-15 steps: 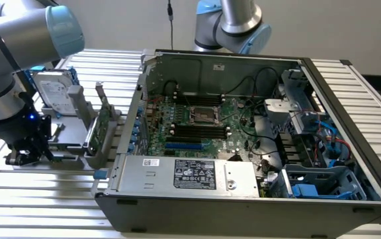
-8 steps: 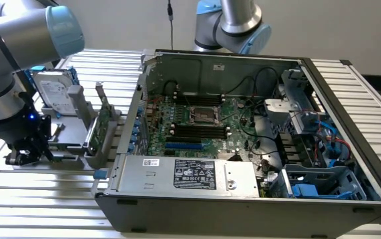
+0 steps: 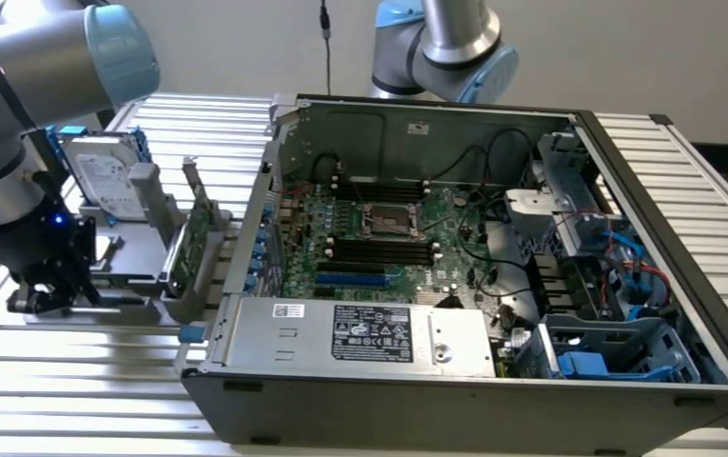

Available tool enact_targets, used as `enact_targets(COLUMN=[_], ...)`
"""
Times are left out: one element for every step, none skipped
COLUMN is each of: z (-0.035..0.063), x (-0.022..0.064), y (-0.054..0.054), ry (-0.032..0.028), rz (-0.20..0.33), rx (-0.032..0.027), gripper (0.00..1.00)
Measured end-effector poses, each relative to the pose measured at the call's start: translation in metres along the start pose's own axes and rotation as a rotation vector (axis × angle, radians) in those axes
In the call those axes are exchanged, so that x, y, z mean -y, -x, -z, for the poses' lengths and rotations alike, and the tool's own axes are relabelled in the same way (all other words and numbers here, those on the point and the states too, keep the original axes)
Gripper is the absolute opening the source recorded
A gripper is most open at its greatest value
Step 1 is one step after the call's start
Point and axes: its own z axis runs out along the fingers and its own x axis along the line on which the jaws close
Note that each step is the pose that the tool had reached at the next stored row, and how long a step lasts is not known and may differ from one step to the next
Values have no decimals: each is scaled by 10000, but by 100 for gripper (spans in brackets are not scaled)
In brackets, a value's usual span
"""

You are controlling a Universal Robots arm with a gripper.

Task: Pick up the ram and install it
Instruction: 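Pick up the ram and move it above insertion slot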

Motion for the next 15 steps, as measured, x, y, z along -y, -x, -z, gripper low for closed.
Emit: enact_targets(z=[10,24,38,54,69,86,104,122,143,166,194,225,261,302,347], x=[0,0,-1,-2,-2,-3,-3,-4,-5,-5,-7,-7,-9,-10,-11], y=[1,1,2,3,4,5,5,6,7,8,10,11,13,15,17], ry=[0,0,0,0,0,0,0,0,0,1,1,0,0,2,1], rz=[0,2,3,3,4,5,6,7,8,9,10,13,15,17,19], rx=[1,0,0,0,1,1,0,0,0,0,0,0,0,-1,-1], gripper=[13,13,13,13,13,13,13,13,13,13,13,13,13,13,13])
